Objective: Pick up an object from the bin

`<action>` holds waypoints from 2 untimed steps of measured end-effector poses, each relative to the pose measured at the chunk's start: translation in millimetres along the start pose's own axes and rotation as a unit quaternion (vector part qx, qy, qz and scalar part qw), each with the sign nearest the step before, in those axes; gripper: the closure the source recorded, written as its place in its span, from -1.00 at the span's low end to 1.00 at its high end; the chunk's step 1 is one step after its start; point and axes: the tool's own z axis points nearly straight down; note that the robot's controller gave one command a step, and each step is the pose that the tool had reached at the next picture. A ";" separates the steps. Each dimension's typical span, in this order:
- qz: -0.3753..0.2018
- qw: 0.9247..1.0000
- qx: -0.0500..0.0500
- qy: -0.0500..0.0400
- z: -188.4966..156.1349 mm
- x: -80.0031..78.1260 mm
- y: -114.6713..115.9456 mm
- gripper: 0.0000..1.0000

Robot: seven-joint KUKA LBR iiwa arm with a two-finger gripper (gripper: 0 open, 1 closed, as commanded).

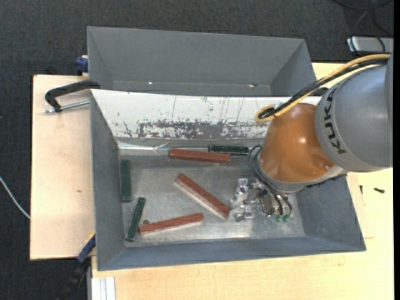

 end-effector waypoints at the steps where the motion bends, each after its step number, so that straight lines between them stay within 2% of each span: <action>1: 0.000 1.000 0.000 -0.003 1.7 -1.0 0.2 -1.00; 2: 0.000 1.000 0.000 -0.003 1.7 -1.0 0.2 -1.00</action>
Offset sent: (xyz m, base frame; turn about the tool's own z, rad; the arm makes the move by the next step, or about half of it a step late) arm 0.0000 0.0000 0.0000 0.0000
